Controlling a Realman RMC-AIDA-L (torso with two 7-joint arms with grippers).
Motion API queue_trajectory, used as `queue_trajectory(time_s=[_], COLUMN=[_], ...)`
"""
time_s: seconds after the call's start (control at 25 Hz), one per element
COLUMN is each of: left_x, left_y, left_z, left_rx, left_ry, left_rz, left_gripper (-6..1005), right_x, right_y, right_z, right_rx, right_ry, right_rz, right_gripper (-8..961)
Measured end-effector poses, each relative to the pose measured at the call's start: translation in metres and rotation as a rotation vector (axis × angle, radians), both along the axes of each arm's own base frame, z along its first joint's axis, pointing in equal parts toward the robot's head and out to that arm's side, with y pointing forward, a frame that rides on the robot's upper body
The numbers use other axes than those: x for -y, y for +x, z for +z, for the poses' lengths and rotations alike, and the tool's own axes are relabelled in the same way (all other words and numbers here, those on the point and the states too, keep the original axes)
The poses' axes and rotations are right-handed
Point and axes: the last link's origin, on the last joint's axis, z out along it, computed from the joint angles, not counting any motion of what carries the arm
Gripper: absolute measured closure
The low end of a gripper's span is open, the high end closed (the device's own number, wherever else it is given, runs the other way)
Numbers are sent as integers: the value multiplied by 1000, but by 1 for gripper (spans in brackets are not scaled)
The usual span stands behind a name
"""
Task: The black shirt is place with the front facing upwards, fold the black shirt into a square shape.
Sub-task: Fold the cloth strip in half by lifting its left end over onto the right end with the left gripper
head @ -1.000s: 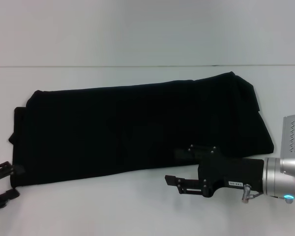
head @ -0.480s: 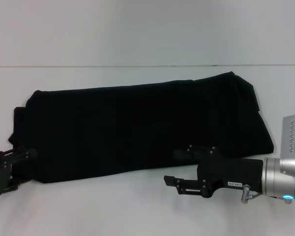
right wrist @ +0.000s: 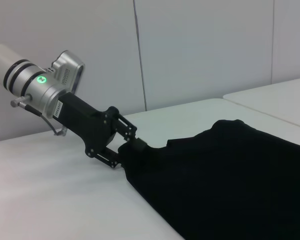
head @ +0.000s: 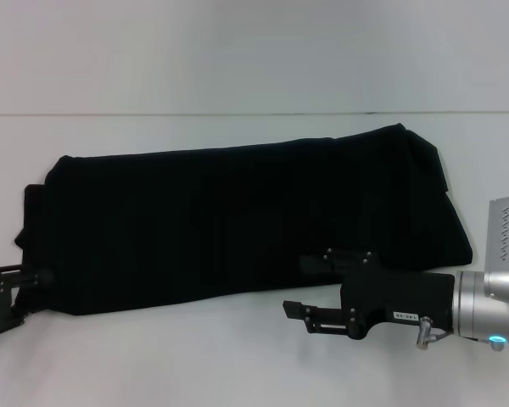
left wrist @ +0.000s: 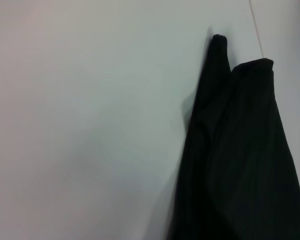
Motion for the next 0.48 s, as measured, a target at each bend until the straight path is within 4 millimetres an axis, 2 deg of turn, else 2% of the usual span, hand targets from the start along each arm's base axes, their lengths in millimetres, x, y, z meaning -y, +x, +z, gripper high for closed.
queue_trajectory(time_s=[0.08,0.28,0.48], left_x=[0,0,-2], left_y=[-1,-1,-1], left_z=[0,-1,-1], left_rx=[-10,-22,-36], left_ry=[-1,-8,-20], left_rz=[-6,-6,-11], left_gripper=[372,618,811], right_x=[0,-1,-1], right_y=[-1,-1,-1], right_z=[0,0,0], right_rx=[0,-2,-3], right_ry=[0,-1,-1], right_rz=[2,3,2], right_gripper=[185,185,185])
